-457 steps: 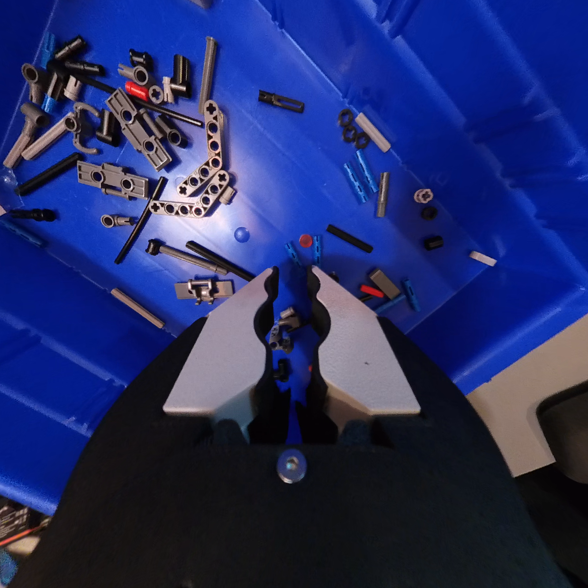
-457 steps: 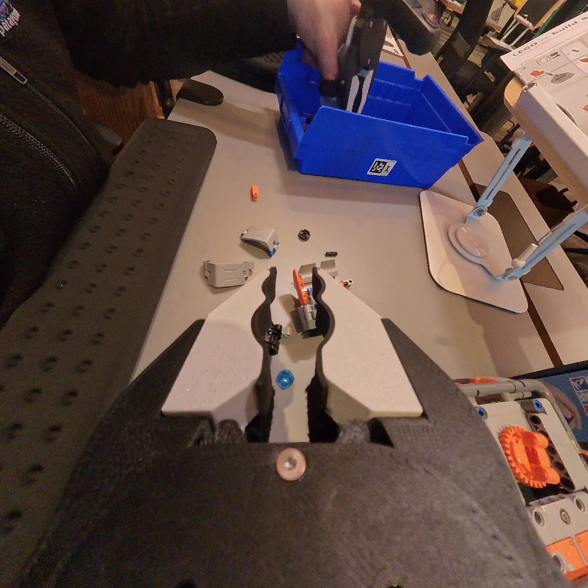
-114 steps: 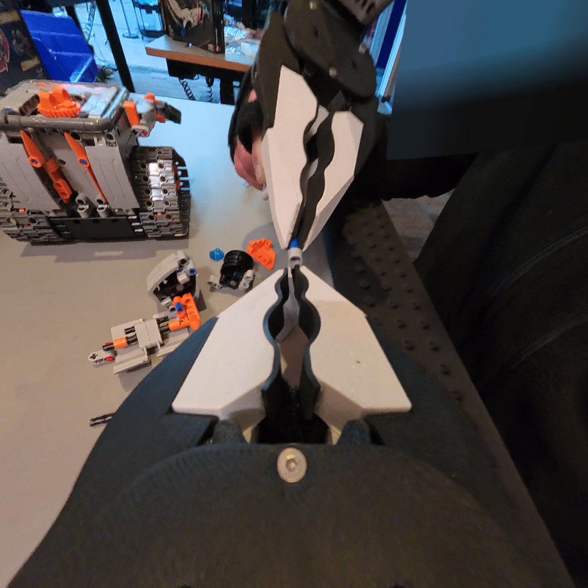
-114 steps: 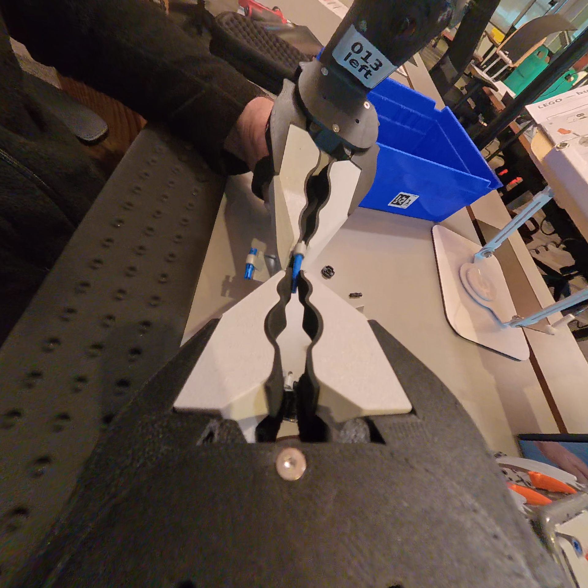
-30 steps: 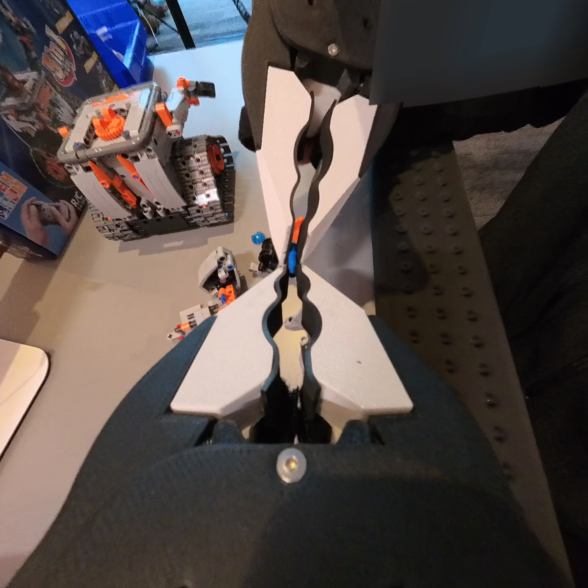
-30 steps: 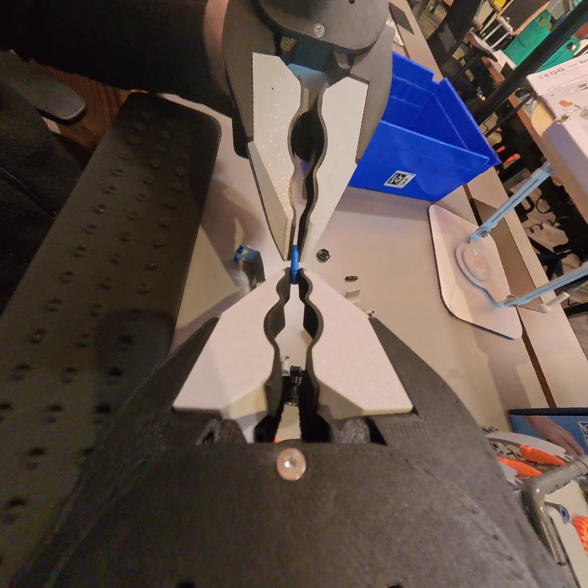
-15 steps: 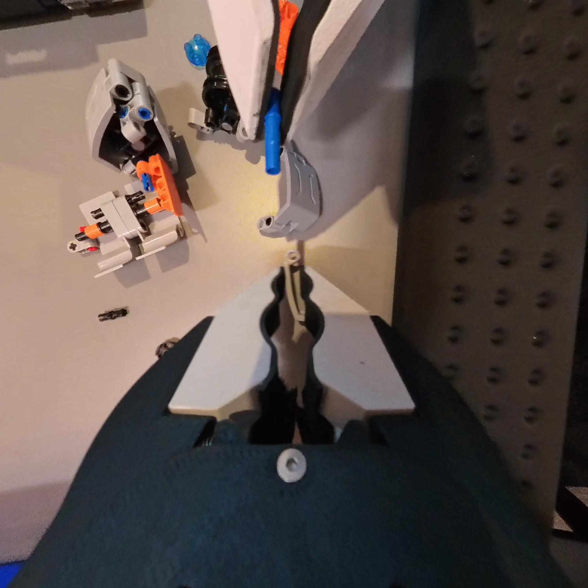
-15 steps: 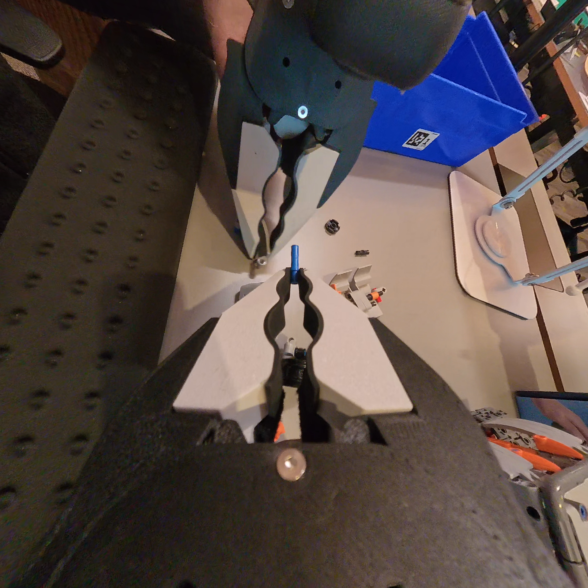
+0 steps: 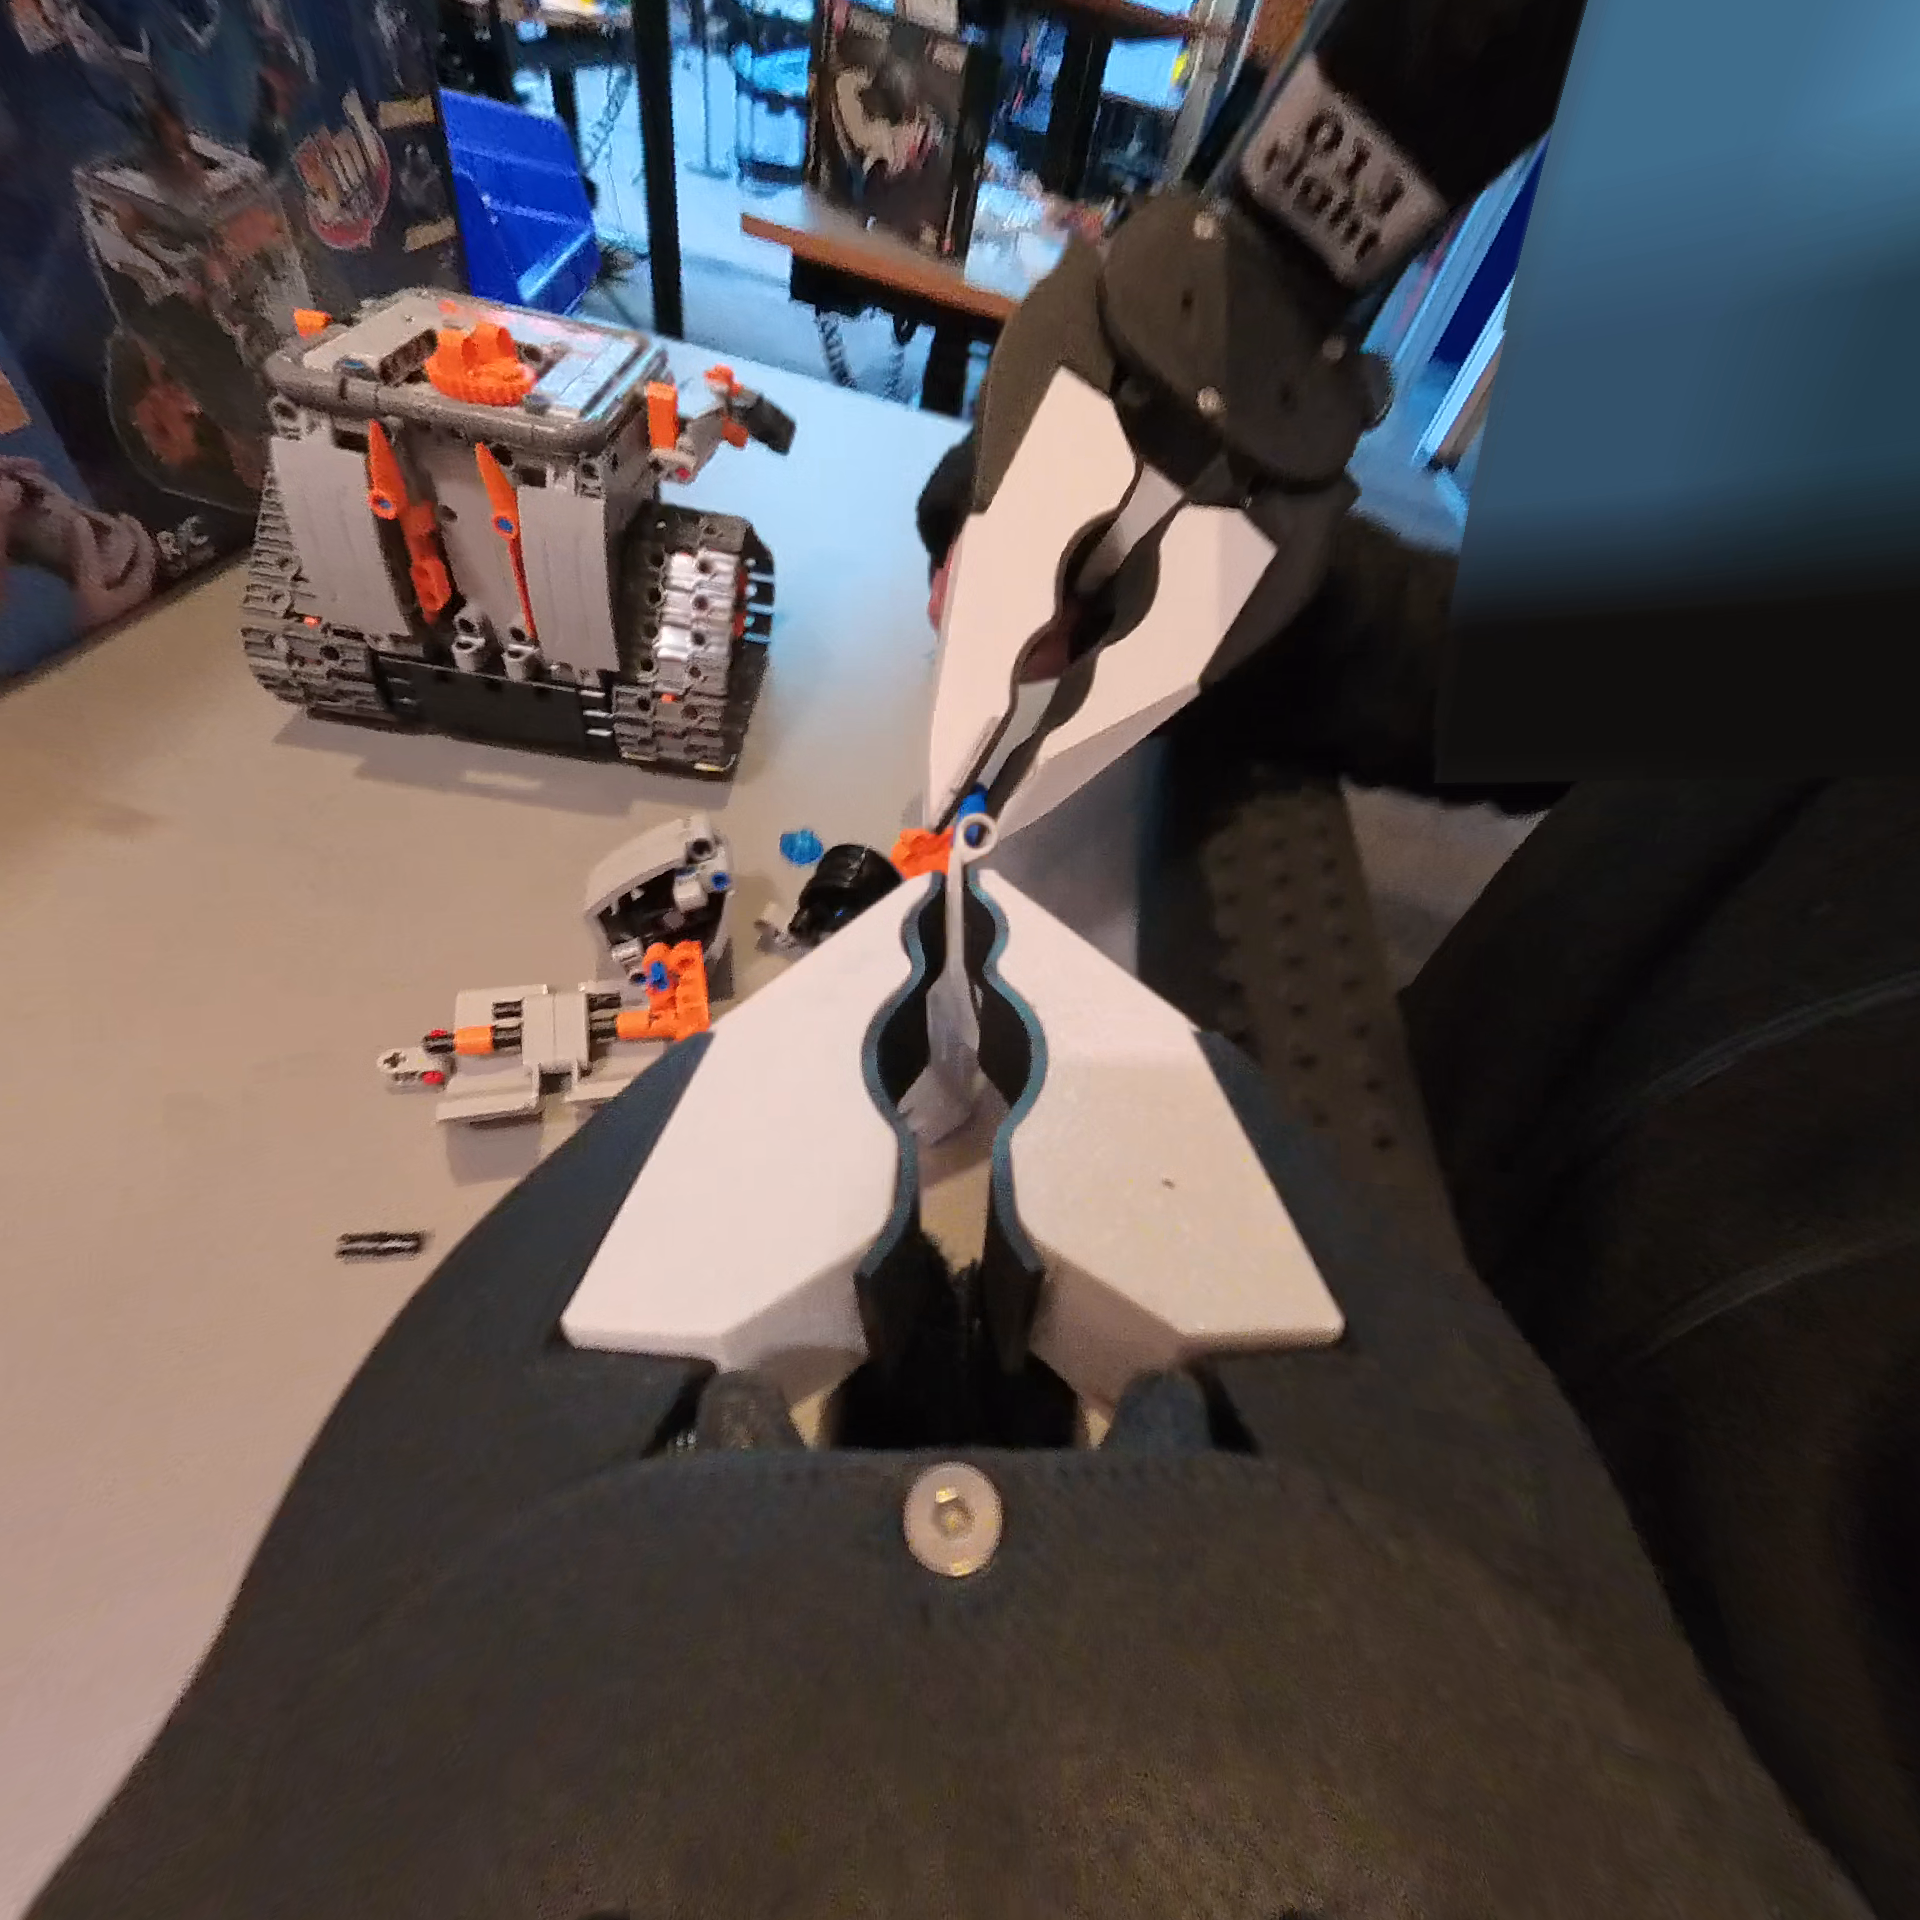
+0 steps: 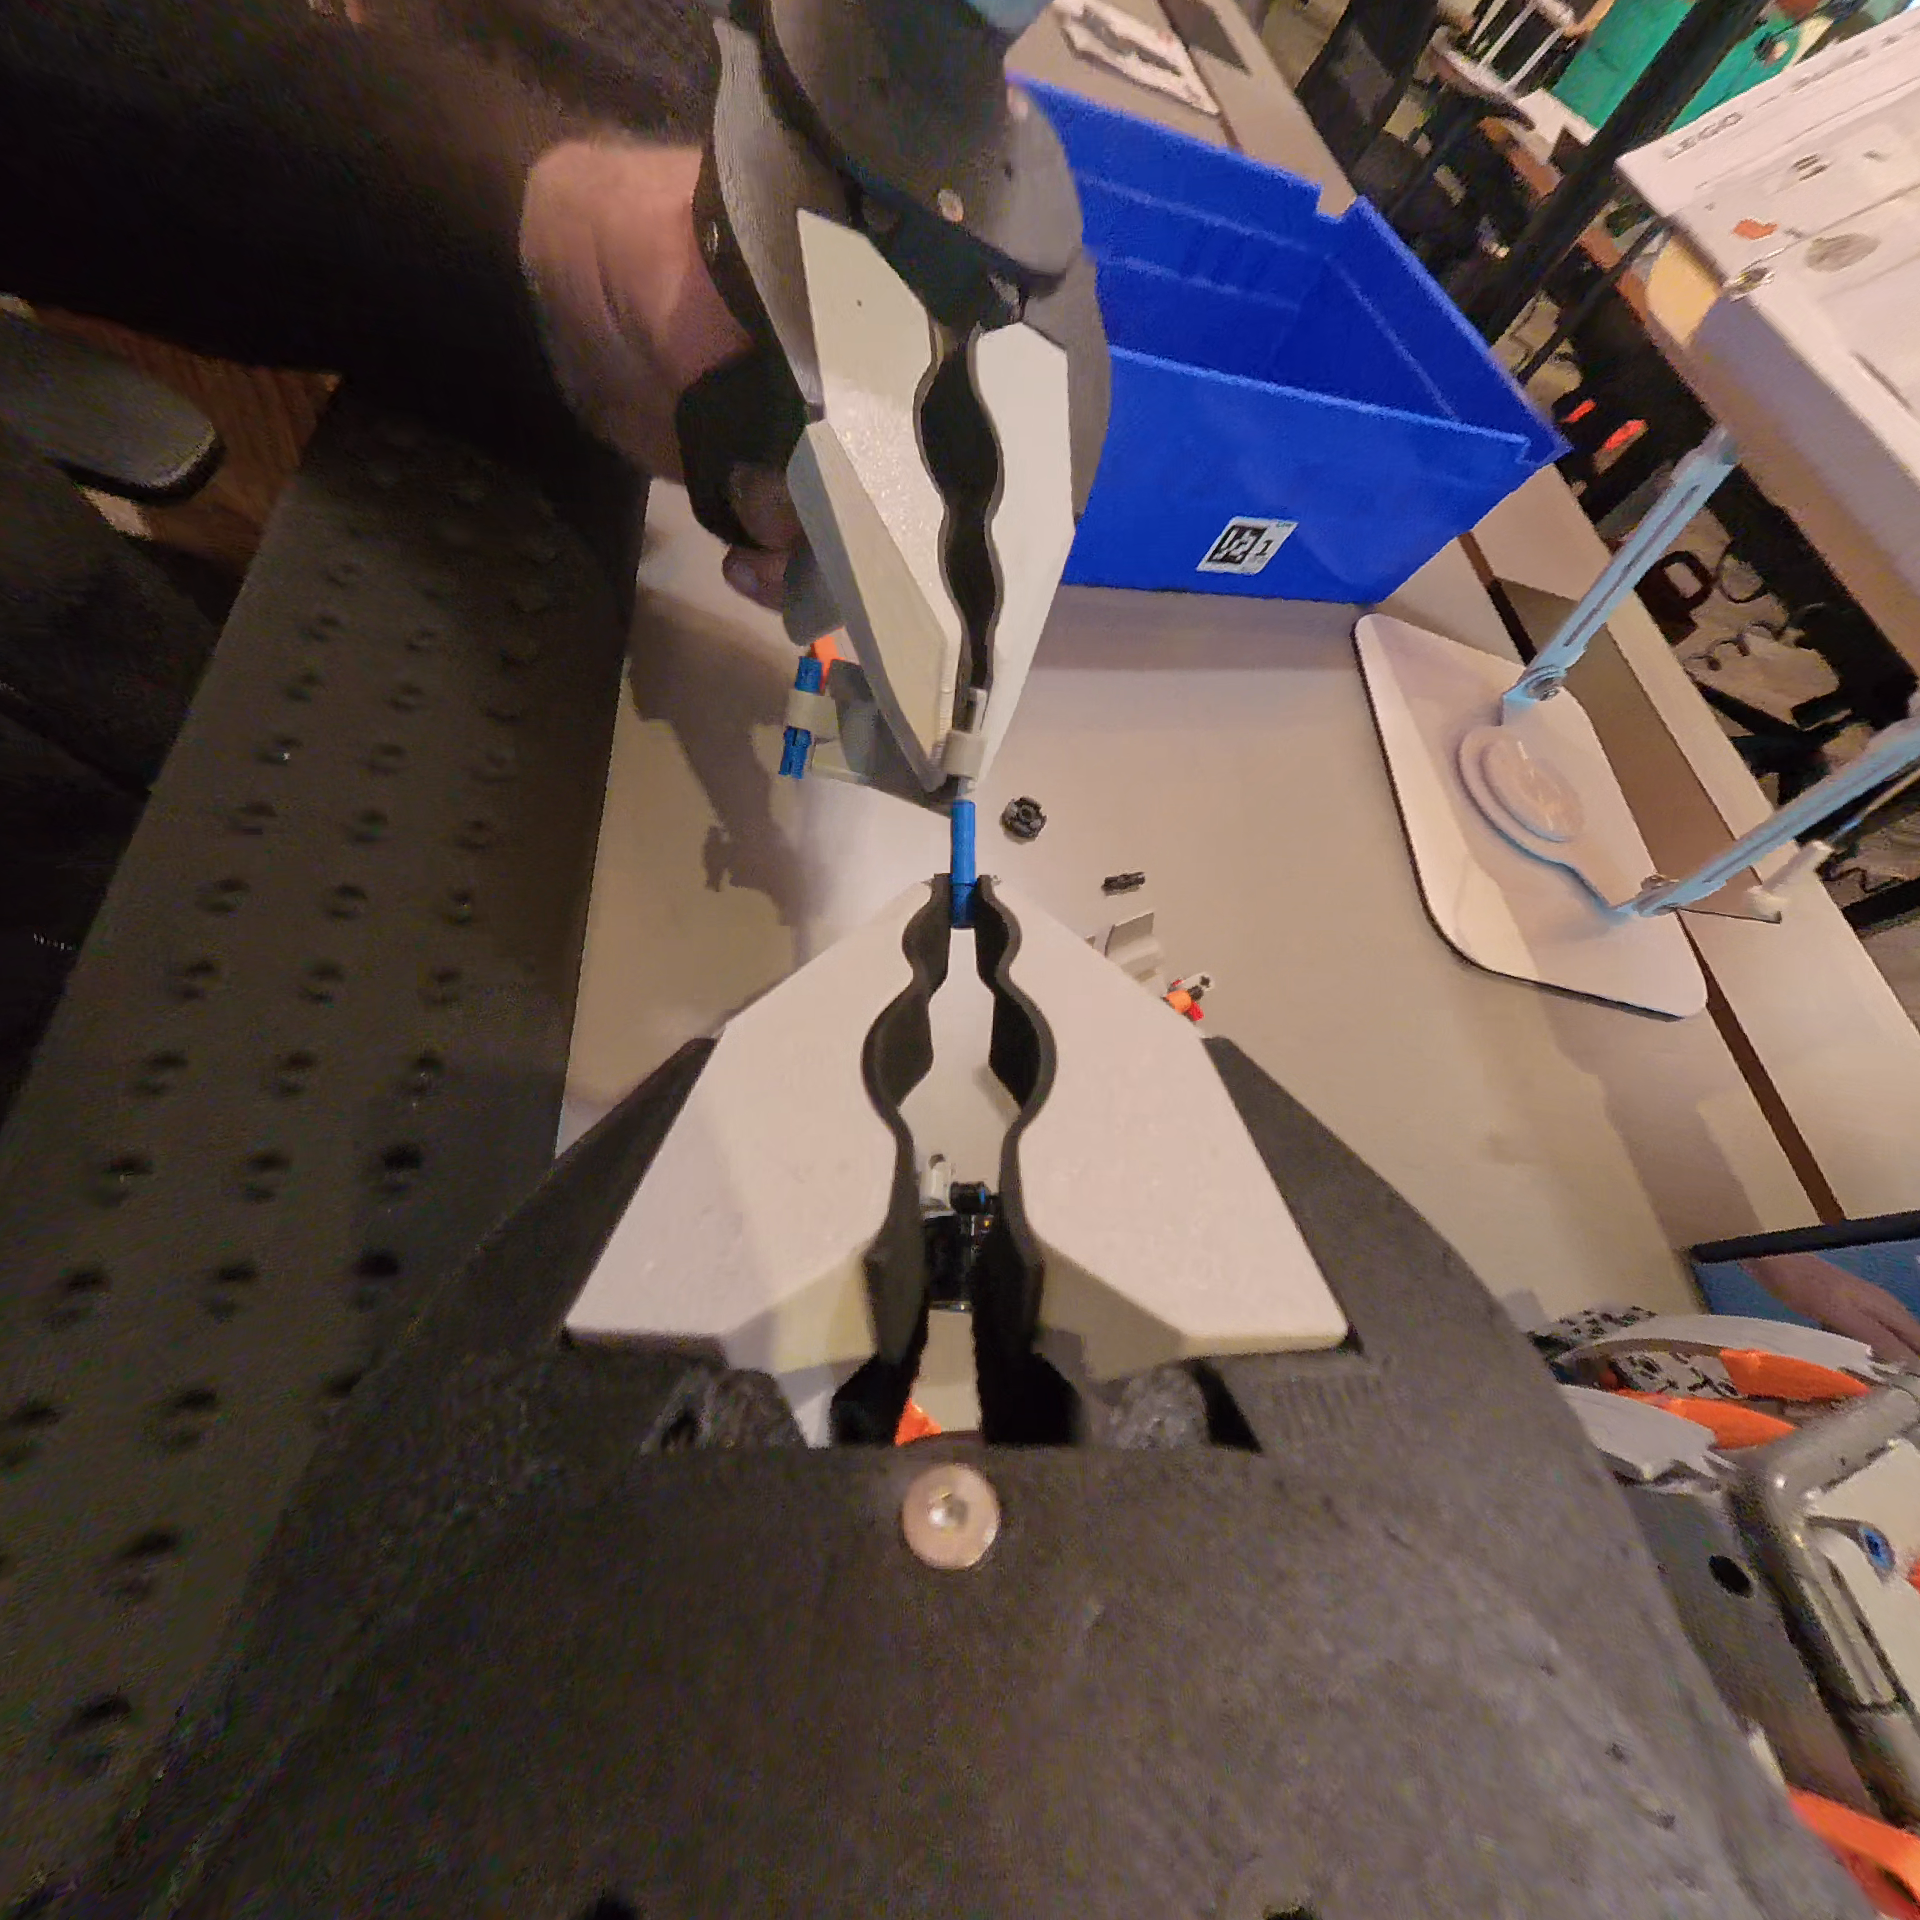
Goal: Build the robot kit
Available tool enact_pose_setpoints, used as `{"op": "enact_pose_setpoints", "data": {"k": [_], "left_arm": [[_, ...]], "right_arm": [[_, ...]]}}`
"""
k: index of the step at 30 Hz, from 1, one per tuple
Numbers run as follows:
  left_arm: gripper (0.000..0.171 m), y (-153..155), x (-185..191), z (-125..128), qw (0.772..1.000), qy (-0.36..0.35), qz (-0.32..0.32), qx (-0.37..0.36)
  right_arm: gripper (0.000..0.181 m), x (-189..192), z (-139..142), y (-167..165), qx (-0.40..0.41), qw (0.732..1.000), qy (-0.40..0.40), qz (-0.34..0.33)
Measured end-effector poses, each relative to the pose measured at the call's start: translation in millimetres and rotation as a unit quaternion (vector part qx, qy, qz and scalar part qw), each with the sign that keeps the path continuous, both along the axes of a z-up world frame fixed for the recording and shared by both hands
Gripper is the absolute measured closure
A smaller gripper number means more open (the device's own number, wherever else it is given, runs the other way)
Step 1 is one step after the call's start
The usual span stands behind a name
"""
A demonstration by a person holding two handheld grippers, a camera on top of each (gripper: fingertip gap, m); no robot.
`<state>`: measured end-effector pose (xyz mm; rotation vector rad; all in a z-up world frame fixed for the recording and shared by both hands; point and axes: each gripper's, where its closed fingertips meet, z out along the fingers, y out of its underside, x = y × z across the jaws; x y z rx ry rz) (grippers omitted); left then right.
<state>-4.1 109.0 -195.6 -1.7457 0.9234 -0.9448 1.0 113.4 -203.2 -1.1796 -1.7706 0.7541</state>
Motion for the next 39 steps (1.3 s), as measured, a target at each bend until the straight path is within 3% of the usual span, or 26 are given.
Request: {"op": "enact_pose_setpoints", "data": {"k": [4, 23, 39], "left_arm": [[0.171, 1, 6, 6, 0.998, -0.05, -0.009, -0.026], [0.171, 17, 4, 24, 0.989, -0.138, 0.044, -0.02], [0.171, 25, 7, 19, 0.99, -0.12, 0.074, -0.005]], "right_arm": [[0.18, 0, 7, 5, -0.011, 1.0, 0.02, -0.016], [0.181, 3, 17, 17, -0.027, 0.998, 0.043, -0.047], [0.181, 1, 23, 22, -0.025, 0.995, 0.057, -0.072]]}}
